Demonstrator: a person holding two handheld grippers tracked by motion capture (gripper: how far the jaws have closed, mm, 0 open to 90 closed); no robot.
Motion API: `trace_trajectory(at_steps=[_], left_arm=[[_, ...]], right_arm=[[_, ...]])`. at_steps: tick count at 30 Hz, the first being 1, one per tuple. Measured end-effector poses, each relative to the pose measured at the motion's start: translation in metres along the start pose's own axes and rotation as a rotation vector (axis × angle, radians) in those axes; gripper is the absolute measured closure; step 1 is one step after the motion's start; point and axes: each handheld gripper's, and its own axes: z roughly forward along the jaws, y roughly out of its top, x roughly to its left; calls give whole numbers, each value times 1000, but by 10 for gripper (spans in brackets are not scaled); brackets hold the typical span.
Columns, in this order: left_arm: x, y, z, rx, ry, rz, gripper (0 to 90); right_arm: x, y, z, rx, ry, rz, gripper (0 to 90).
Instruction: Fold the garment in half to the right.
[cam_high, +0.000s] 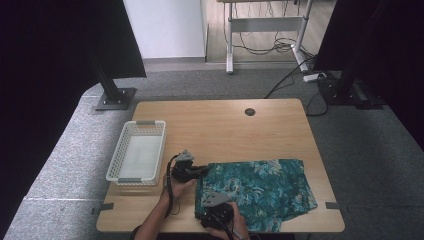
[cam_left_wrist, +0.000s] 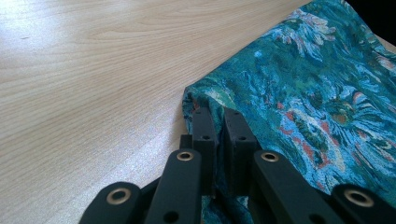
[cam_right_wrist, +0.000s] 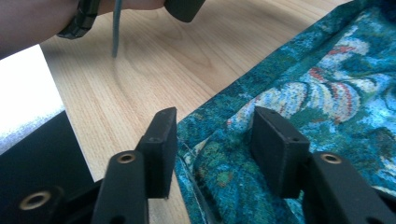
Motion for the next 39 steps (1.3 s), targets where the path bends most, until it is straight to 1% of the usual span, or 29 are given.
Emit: trace_trajectory(at_steps=[7, 15, 17, 20, 22, 23, 27, 30, 36, 39], left_arm=[[0, 0, 0, 2, 1, 1, 837], [1, -1, 1, 8, 3, -5, 837], [1, -1, 1, 6, 3, -4, 837], [0, 0, 1, 5, 3, -3, 837], [0, 0, 1, 5, 3, -2, 837], [0, 0, 1, 5, 4, -2, 837], [1, -1, 1, 4, 4, -5, 837], [1, -1, 0, 4, 5, -4, 837], [1, -1, 0, 5, 5, -2, 836], [1, -1, 1, 6, 4, -2, 836]], right_arm=[[0, 0, 0, 0, 3, 4, 511], [1, 1, 1, 2, 59, 13, 390], [3, 1, 2, 6, 44, -9, 407], [7, 1, 3, 7, -4, -41, 474], [7, 1, 3, 3, -30, -38, 542], [7, 1, 2, 2, -35, -32, 561], [7, 0, 2, -3, -65, -34, 635], [7, 0, 2, -5, -73, -34, 662], [5, -1, 1, -16, -92, -30, 786], [5, -1, 1, -14, -98, -37, 822]])
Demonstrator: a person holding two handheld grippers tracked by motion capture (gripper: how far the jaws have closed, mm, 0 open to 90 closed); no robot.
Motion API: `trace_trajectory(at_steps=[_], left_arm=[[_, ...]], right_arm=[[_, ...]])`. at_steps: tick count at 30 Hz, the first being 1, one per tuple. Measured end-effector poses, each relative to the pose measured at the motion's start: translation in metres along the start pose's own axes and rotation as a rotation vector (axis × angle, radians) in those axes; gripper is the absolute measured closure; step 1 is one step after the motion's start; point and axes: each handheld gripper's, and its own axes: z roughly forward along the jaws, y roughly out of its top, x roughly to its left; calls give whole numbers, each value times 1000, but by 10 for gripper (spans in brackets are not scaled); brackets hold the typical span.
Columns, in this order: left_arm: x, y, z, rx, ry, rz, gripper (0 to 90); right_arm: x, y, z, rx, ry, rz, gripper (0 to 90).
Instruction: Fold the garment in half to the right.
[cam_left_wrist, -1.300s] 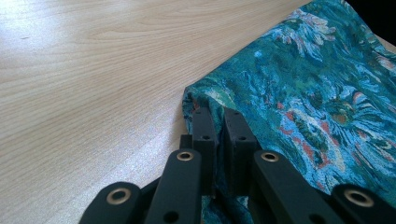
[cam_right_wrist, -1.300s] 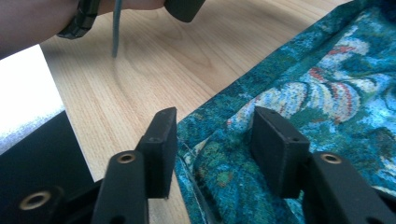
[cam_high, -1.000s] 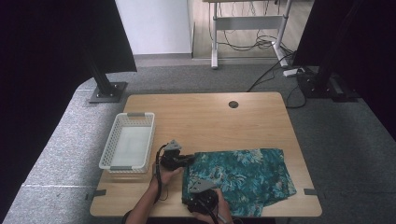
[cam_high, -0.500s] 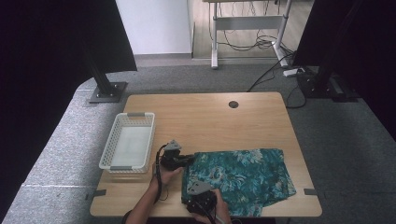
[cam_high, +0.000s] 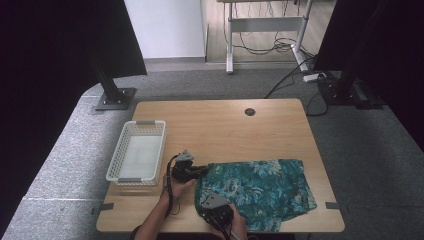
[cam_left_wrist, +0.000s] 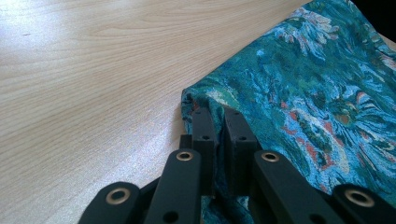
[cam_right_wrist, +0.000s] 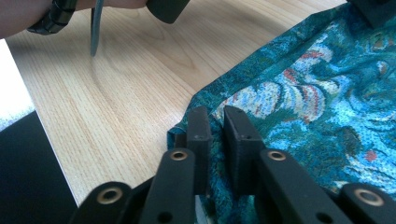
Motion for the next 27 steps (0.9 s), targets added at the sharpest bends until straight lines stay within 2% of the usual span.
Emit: trace_trajectory(at_steps=[8, 12, 17, 22, 27], left_arm=[[0, 0, -1, -1, 0, 0, 835], [1, 0, -2, -6, -1, -1, 835], [0, 1, -4, -11, -5, -4, 835], [-1, 3, -6, -25, -3, -3, 835], [-4, 4, -7, -33, -8, -4, 835]], right_arm=[[-2, -1, -1, -7, 17, 21, 855], [-7, -1, -4, -20, 64, 67, 866], [-10, 1, -9, -36, 95, 85, 867], [-17, 0, -14, -72, 146, 141, 868], [-20, -2, -17, -92, 171, 167, 868]])
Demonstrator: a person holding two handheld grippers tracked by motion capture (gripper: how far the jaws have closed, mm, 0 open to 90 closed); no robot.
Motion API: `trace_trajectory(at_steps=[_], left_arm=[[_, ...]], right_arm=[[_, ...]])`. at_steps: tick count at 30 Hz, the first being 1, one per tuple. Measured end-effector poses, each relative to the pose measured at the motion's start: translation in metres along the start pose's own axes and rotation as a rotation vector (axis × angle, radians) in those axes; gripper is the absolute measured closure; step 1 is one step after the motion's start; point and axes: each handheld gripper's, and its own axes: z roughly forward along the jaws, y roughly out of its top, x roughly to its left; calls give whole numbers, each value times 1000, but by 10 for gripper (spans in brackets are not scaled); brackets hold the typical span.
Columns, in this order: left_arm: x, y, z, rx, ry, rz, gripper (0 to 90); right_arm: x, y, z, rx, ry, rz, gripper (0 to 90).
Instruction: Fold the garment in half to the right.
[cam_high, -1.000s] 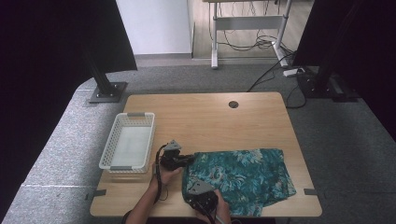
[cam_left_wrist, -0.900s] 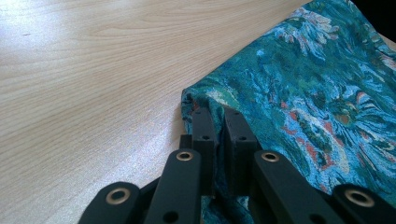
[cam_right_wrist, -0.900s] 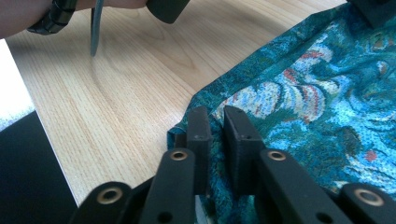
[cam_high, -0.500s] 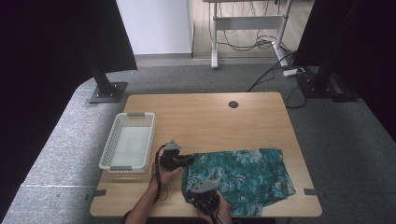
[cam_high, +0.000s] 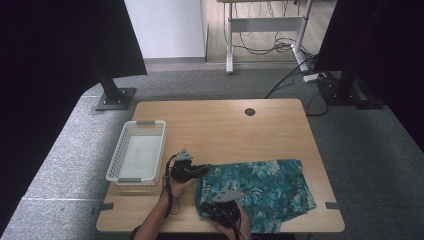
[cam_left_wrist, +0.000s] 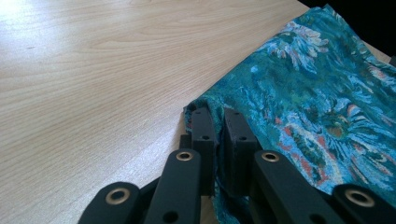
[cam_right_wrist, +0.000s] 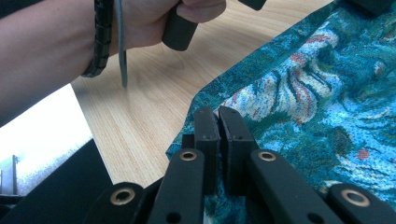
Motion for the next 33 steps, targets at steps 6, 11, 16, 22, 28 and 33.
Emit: trace_trajectory(at_steps=[6, 11, 16, 22, 28, 33], left_arm=[[-5, 5, -3, -11, -13, 5, 837], [-11, 13, -8, -26, -23, 1, 838], [-15, 22, -14, -29, -23, 12, 840], [-21, 33, -22, -26, -26, 37, 841], [-23, 39, -31, -23, -29, 45, 841], [-27, 48, -39, -23, -21, 68, 841]], right_arm=[[3, 2, -7, -26, 1, -8, 868], [4, 3, -13, -47, -5, -20, 868], [4, 6, -16, -58, -5, -22, 867], [8, 11, -21, -80, 3, -36, 868], [11, 16, -25, -93, 19, -49, 868], [14, 22, -29, -111, 30, -53, 868]])
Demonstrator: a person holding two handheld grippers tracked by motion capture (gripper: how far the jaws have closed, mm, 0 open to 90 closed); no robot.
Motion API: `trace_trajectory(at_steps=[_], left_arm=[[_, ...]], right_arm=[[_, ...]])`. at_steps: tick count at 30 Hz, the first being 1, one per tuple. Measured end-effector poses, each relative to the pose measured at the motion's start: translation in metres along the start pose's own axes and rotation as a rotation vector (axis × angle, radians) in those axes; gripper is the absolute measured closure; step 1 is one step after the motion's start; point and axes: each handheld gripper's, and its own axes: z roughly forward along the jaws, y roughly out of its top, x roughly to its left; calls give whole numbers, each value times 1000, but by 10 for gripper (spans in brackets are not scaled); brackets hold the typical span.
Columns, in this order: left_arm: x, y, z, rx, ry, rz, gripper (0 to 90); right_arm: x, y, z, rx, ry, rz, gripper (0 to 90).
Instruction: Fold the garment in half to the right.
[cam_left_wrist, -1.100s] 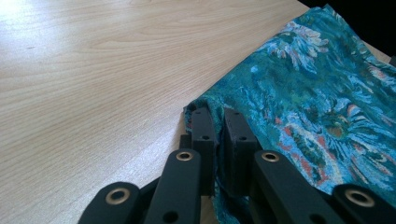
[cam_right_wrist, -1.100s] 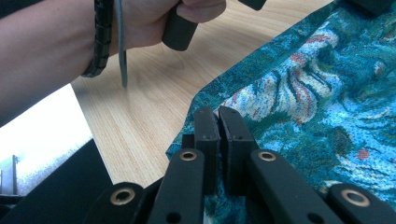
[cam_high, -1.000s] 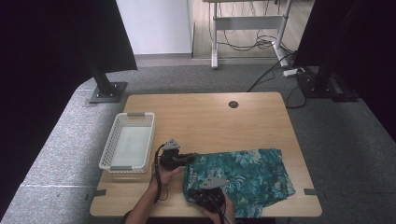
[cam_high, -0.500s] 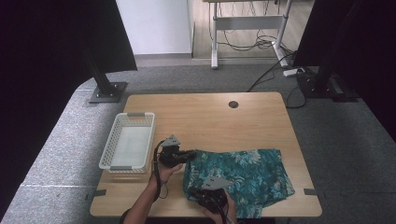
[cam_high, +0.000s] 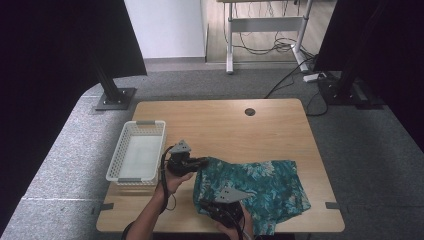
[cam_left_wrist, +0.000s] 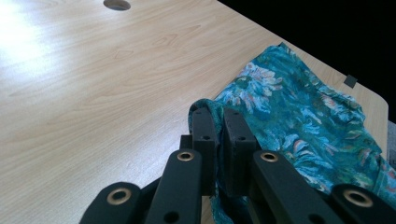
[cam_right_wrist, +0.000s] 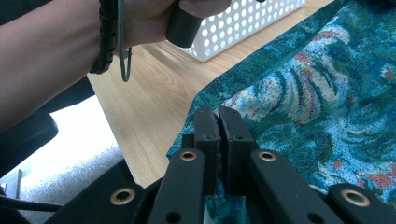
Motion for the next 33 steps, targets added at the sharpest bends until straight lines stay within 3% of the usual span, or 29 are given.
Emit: trace_trajectory(at_steps=[33], left_arm=[[-8, 18, -24, 3, 35, 41, 841]], right_arm=[[13, 18, 2, -50, 33, -8, 868]])
